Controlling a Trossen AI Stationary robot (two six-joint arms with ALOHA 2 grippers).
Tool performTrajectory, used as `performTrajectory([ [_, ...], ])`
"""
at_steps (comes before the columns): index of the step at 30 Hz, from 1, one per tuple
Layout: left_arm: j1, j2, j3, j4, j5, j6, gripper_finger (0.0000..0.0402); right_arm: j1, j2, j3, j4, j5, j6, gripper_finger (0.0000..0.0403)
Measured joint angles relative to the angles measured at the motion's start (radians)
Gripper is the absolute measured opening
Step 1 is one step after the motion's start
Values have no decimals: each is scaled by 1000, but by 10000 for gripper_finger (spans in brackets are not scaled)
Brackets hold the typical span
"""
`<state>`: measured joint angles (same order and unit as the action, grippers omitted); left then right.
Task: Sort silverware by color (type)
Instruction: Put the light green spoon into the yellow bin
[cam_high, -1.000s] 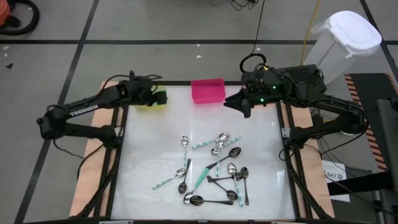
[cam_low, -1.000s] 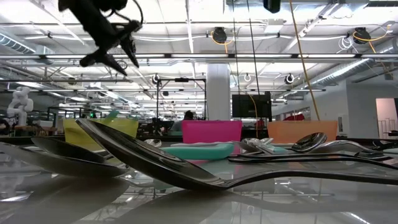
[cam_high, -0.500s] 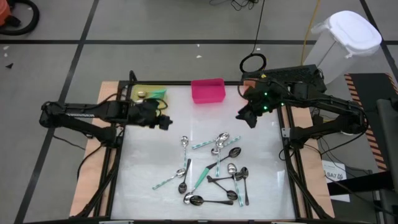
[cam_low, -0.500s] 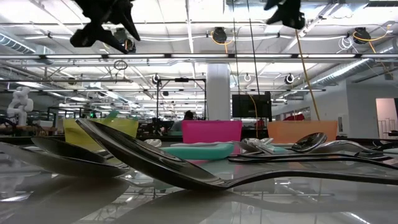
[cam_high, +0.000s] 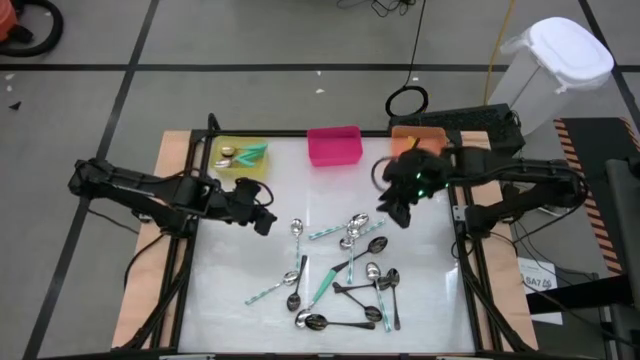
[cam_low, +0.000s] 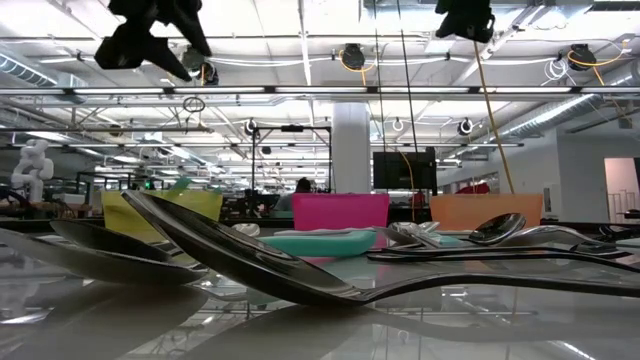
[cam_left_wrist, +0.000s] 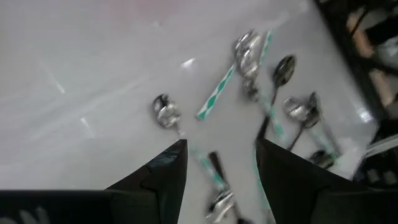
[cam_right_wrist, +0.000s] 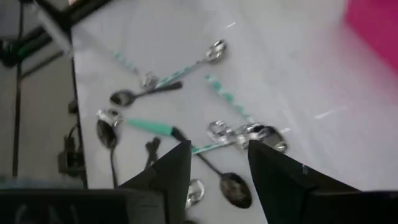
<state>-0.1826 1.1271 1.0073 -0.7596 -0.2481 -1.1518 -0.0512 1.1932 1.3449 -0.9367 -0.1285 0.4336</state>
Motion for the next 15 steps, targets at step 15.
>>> performTrajectory([
  [15, -141, 5, 0, 4, 16, 16, 191, 296, 314, 0, 236, -84, -245, 157],
])
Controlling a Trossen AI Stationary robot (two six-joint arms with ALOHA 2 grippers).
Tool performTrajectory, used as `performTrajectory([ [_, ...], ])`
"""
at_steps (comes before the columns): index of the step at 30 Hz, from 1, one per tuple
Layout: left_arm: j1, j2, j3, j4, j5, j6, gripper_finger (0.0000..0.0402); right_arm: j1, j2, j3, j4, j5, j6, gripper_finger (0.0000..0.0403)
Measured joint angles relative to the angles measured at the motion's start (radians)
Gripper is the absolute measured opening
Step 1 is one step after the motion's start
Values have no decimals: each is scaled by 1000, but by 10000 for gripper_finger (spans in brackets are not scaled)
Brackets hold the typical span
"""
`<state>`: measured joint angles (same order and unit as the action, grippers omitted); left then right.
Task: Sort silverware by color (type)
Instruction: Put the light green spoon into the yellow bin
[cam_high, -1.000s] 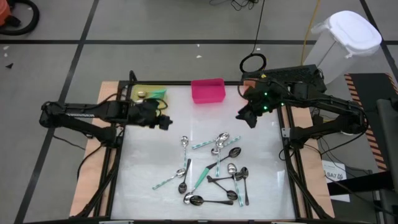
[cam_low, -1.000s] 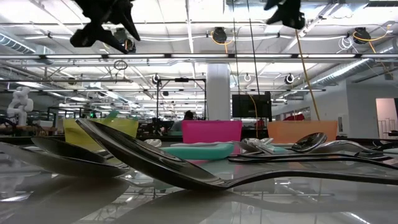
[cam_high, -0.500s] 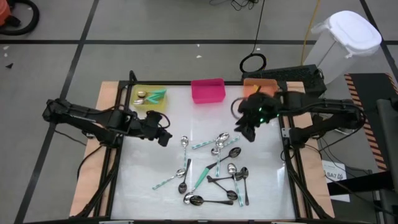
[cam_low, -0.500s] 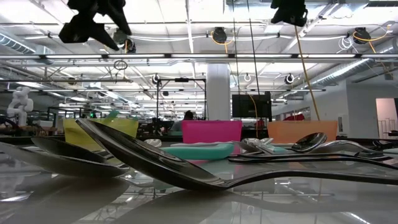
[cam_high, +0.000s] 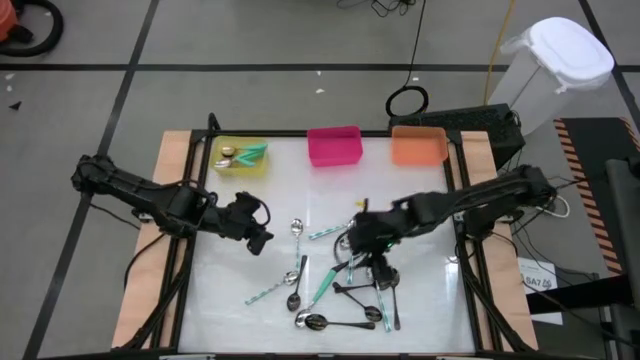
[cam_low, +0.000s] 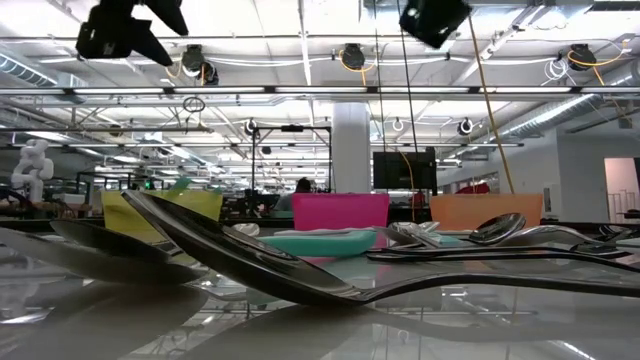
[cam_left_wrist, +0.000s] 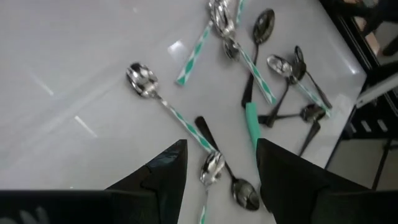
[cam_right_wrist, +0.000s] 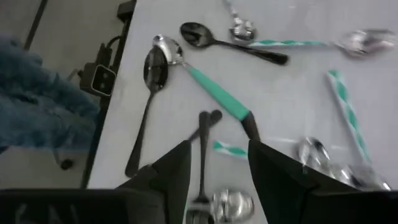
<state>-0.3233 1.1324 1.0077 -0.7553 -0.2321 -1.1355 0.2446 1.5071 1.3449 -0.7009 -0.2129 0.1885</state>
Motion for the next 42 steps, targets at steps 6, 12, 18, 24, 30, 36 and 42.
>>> performTrajectory([
  [6, -67, 0, 0, -3, -49, -8, 191, 31, 136, 0, 145, -57, -109, 157],
  [12, -99, 0, 0, -6, -74, 8, 191, 32, 228, 0, 238, -85, -213, 158],
  [18, -101, 0, 0, -5, -136, -33, 191, 32, 294, 0, 342, -103, -275, 196],
  [24, -101, 0, 0, -5, -166, -48, 191, 31, 353, 0, 359, -102, -334, 259],
  [30, -101, 0, 0, -4, -166, -69, 191, 23, 408, 0, 392, -98, -387, 271],
  [36, -101, 0, 0, -3, -166, -86, 191, 8, 471, 0, 422, -98, -392, 259],
  [42, -101, 0, 0, -2, -166, -102, 191, 5, 504, 0, 462, -97, -392, 254],
])
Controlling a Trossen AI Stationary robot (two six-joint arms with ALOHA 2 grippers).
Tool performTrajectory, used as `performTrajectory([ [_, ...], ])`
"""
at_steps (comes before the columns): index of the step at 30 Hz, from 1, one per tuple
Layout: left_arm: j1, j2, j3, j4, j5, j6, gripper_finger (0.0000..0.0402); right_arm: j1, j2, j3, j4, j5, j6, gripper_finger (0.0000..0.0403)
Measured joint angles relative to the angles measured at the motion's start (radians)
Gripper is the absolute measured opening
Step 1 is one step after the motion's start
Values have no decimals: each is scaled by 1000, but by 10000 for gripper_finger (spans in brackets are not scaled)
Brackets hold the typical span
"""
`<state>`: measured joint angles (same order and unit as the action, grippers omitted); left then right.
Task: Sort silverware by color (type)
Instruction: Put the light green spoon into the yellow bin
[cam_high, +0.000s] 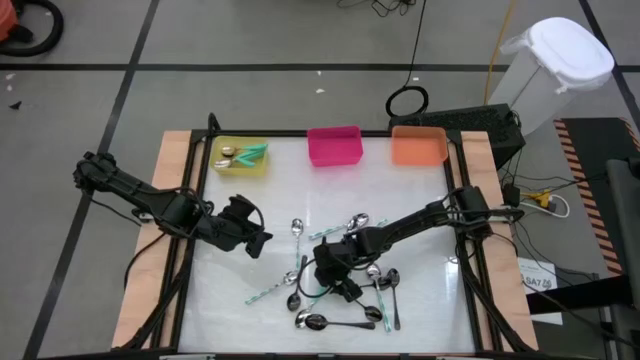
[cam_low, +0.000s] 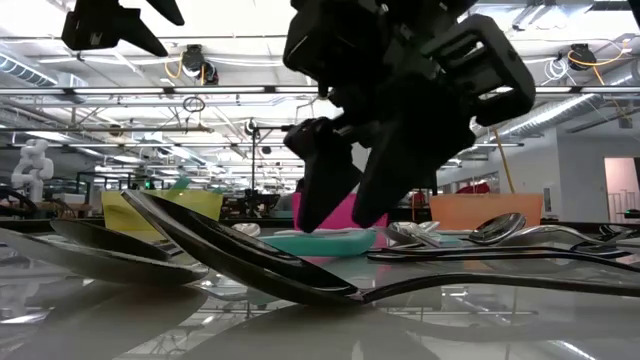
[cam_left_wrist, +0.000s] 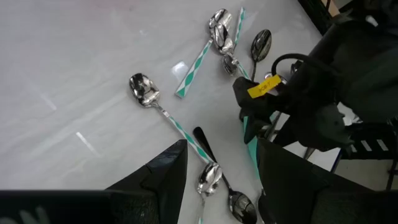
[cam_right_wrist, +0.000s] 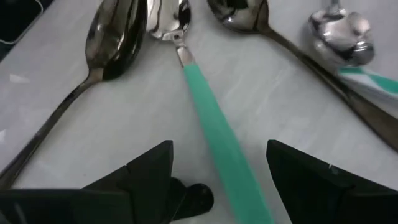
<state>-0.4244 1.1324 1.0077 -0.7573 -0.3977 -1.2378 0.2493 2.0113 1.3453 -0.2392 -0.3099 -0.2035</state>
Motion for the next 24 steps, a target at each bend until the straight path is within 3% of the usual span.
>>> performTrajectory([
  [9, -6, 0, 0, 10, 1, 6, 191, 2, 35, 1, -9, 78, -27, 231],
  [18, -34, 0, 0, 131, 12, 273, 191, 1, 45, 2, -3, 97, -37, 123],
  [22, -36, 0, 0, 131, 12, 301, 191, 1, 45, 2, 2, 97, -23, 73],
  [24, -35, 0, 0, 131, 11, 301, 191, 1, 46, 2, 4, 97, 4, 69],
])
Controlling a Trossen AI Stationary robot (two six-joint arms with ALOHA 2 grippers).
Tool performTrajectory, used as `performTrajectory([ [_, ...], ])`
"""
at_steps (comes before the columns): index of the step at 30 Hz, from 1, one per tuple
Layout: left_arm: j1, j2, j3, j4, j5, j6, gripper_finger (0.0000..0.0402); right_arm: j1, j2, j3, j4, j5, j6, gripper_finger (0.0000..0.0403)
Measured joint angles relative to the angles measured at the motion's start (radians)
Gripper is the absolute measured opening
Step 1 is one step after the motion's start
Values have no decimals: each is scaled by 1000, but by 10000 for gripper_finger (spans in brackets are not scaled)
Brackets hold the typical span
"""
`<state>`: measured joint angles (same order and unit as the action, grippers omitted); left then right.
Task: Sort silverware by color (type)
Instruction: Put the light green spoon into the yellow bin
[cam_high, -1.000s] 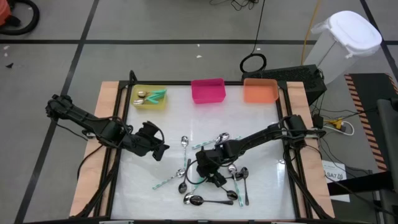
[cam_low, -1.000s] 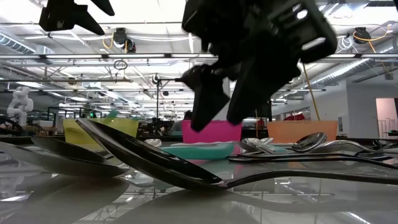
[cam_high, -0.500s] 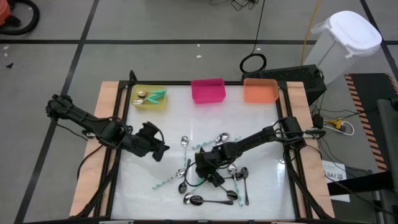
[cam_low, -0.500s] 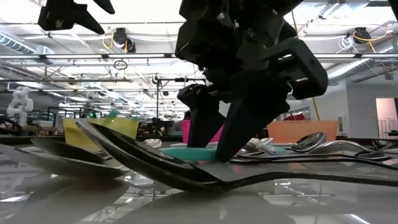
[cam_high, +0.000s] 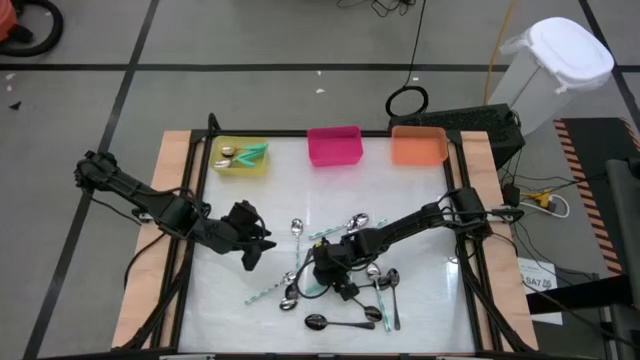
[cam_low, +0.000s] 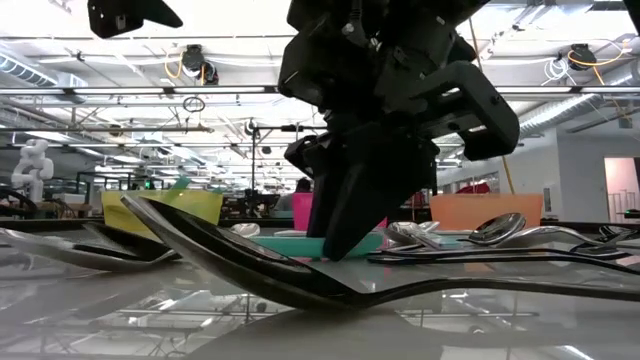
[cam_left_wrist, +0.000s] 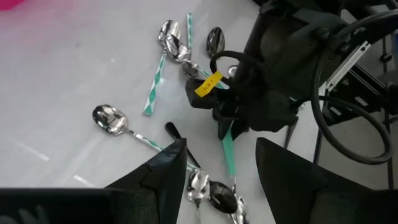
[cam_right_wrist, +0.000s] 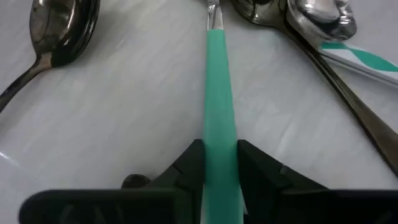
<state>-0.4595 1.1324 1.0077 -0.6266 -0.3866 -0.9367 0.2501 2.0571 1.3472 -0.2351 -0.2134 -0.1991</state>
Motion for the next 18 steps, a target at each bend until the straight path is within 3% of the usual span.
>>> performTrajectory([
  [18, 0, 0, 0, -26, -8, -3, 191, 4, -46, 230, -296, 3, -85, 69],
])
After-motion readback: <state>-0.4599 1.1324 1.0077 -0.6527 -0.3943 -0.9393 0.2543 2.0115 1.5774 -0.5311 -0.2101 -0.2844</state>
